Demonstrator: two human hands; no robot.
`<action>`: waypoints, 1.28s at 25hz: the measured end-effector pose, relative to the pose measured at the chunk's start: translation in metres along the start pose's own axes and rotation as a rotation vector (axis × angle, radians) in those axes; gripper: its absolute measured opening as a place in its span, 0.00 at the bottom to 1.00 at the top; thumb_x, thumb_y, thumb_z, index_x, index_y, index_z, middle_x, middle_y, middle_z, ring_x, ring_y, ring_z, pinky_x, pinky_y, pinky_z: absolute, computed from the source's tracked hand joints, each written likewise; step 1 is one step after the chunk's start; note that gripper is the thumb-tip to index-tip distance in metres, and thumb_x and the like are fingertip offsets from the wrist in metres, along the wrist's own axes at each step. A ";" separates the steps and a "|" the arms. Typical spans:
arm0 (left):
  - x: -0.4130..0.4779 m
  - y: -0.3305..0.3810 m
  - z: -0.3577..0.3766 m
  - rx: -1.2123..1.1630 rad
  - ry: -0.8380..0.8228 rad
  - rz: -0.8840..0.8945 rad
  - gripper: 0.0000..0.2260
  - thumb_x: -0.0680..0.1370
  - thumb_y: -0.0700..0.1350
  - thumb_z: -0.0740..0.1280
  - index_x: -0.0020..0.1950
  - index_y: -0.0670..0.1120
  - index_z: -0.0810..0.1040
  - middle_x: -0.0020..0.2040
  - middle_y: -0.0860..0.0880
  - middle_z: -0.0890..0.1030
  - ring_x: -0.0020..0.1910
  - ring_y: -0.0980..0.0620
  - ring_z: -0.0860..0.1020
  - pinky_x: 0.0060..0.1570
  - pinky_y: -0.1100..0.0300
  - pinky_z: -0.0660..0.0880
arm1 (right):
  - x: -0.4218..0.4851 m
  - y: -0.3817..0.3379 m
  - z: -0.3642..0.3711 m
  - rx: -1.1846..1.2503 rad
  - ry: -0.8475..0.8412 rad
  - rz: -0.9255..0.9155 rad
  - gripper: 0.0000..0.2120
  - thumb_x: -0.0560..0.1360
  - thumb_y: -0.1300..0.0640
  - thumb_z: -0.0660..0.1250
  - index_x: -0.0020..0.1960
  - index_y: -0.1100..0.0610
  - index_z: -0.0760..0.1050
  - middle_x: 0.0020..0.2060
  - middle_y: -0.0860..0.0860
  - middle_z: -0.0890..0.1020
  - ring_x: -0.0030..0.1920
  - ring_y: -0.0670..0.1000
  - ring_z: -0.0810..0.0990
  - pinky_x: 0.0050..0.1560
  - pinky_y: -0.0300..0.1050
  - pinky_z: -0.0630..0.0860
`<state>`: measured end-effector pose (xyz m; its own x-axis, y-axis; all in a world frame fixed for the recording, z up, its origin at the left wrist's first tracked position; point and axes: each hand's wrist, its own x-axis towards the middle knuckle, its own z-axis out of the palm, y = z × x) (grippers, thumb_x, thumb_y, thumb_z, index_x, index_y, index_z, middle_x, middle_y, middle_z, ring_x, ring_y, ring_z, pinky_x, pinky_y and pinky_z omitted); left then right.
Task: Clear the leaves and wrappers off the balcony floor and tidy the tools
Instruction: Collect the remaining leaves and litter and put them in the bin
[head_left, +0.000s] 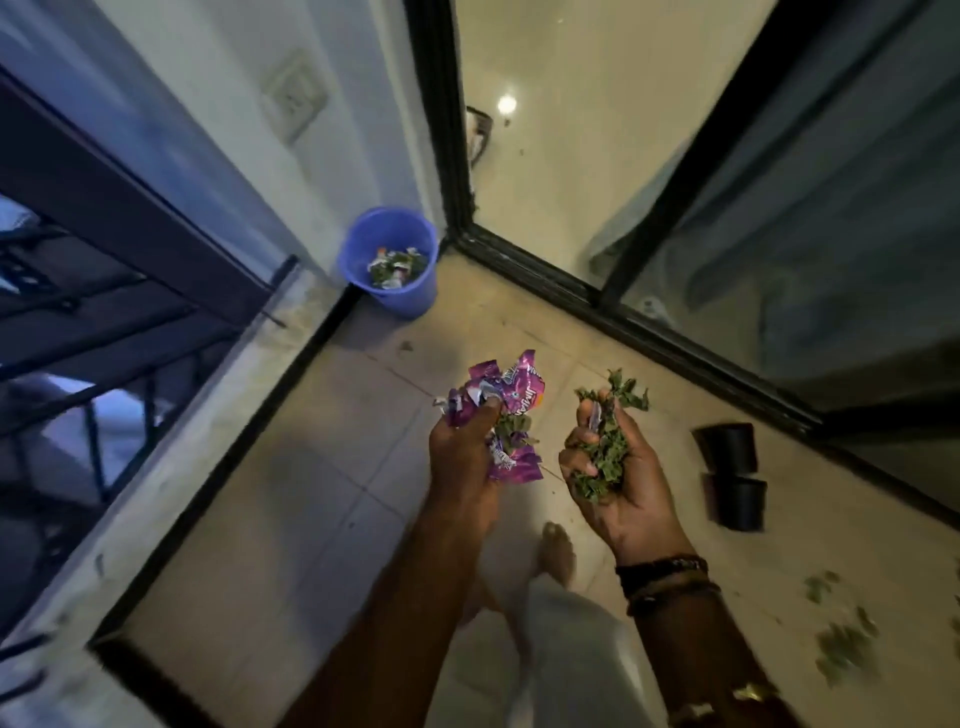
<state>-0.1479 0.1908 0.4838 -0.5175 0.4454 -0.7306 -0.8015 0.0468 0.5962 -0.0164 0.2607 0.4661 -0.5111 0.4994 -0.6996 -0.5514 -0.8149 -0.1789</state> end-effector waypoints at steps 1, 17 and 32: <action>0.017 0.021 -0.010 -0.031 0.027 0.027 0.12 0.79 0.33 0.65 0.63 0.39 0.77 0.44 0.42 0.83 0.30 0.50 0.82 0.29 0.58 0.79 | 0.022 0.017 0.019 -0.028 -0.037 0.040 0.14 0.65 0.58 0.81 0.50 0.53 0.84 0.47 0.51 0.82 0.32 0.45 0.75 0.24 0.36 0.66; 0.464 0.202 -0.040 0.115 0.404 0.017 0.17 0.75 0.39 0.72 0.64 0.44 0.78 0.55 0.42 0.85 0.51 0.44 0.85 0.52 0.46 0.83 | 0.487 0.130 0.216 -0.603 0.158 0.418 0.15 0.81 0.54 0.65 0.63 0.60 0.78 0.46 0.55 0.85 0.34 0.51 0.82 0.25 0.40 0.74; 0.421 0.230 -0.029 0.176 0.233 0.070 0.08 0.80 0.38 0.66 0.57 0.39 0.80 0.39 0.46 0.82 0.36 0.51 0.80 0.36 0.61 0.78 | 0.454 0.118 0.229 -0.543 0.311 0.017 0.09 0.81 0.60 0.66 0.57 0.63 0.79 0.42 0.55 0.82 0.39 0.51 0.84 0.41 0.44 0.83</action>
<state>-0.5589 0.3635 0.3034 -0.6409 0.2372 -0.7301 -0.7076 0.1864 0.6816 -0.4643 0.4583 0.2854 -0.2557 0.4426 -0.8595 -0.0890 -0.8961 -0.4349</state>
